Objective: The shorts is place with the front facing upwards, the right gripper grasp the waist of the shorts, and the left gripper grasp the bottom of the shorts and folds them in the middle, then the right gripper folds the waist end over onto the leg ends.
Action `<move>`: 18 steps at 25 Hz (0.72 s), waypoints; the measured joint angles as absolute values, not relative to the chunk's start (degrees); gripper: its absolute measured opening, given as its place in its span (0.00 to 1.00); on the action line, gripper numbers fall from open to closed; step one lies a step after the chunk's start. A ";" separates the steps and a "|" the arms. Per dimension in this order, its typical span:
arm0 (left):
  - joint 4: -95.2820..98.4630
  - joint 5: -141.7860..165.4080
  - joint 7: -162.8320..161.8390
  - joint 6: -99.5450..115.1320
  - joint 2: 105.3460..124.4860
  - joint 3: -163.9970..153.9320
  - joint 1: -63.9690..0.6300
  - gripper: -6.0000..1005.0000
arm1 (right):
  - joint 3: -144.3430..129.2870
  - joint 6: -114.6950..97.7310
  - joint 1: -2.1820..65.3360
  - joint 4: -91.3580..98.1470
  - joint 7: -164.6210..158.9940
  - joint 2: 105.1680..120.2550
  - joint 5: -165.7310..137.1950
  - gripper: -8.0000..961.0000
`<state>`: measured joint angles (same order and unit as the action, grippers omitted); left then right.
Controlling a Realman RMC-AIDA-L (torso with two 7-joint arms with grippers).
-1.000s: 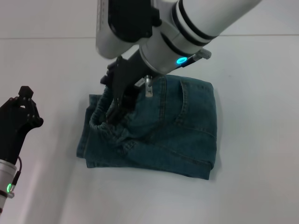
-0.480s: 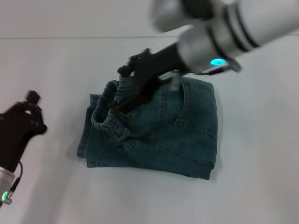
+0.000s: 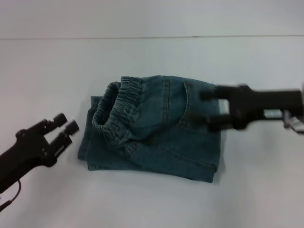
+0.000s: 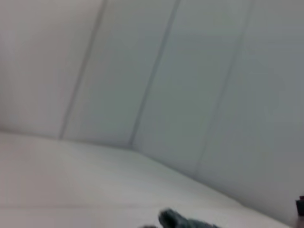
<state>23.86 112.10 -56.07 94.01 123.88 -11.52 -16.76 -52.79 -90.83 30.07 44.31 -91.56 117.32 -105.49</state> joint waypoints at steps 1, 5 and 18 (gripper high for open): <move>23.86 112.10 -56.07 94.01 123.88 -11.52 -16.76 0.27 | -52.11 -90.86 29.27 42.33 -89.64 116.95 -105.59 0.98; 28.17 116.81 -60.56 94.98 123.85 -13.45 -17.20 0.42 | -50.73 -90.74 26.60 38.56 -84.86 116.51 -105.65 0.98; 30.60 121.17 -63.54 95.43 123.76 -15.99 -18.77 0.82 | -50.10 -88.40 24.62 37.28 -81.93 117.56 -107.58 0.98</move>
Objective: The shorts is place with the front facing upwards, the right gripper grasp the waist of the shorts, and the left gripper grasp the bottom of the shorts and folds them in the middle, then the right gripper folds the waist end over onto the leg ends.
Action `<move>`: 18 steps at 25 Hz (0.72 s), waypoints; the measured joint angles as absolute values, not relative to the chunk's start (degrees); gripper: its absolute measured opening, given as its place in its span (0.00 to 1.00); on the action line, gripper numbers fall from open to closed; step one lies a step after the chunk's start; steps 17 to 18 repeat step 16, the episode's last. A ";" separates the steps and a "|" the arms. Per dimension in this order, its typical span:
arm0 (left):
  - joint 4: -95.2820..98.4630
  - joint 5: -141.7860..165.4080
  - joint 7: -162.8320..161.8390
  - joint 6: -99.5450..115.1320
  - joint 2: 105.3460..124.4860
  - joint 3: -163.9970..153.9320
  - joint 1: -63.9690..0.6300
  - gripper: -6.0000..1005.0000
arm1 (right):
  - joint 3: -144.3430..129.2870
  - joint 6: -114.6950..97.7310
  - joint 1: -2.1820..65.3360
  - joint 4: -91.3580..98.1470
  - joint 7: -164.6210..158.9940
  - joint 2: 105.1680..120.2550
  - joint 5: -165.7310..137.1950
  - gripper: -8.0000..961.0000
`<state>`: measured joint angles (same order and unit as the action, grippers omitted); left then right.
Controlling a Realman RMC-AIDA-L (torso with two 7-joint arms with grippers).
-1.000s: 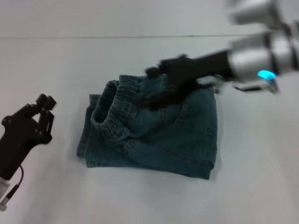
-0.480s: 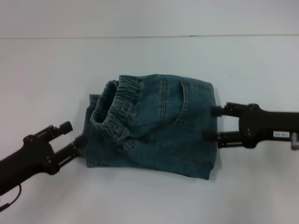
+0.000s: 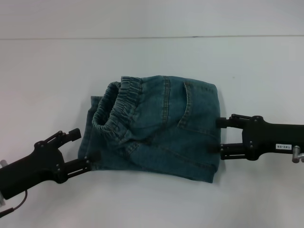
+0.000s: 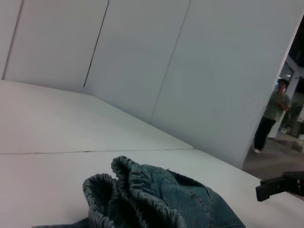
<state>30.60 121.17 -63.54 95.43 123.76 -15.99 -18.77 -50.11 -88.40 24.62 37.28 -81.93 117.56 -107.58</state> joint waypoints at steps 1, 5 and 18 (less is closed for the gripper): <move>30.63 121.18 -63.54 95.44 123.76 -16.07 -18.82 0.83 | -50.19 -88.24 24.64 37.27 -81.92 117.65 -107.59 0.98; 30.58 121.21 -63.56 95.46 123.75 -16.63 -19.12 0.88 | -50.25 -88.14 24.71 37.17 -81.62 117.88 -107.63 0.98; 30.36 121.21 -64.10 94.85 123.75 -17.48 -19.50 0.91 | -50.33 -87.41 25.06 36.39 -81.00 118.21 -107.67 0.98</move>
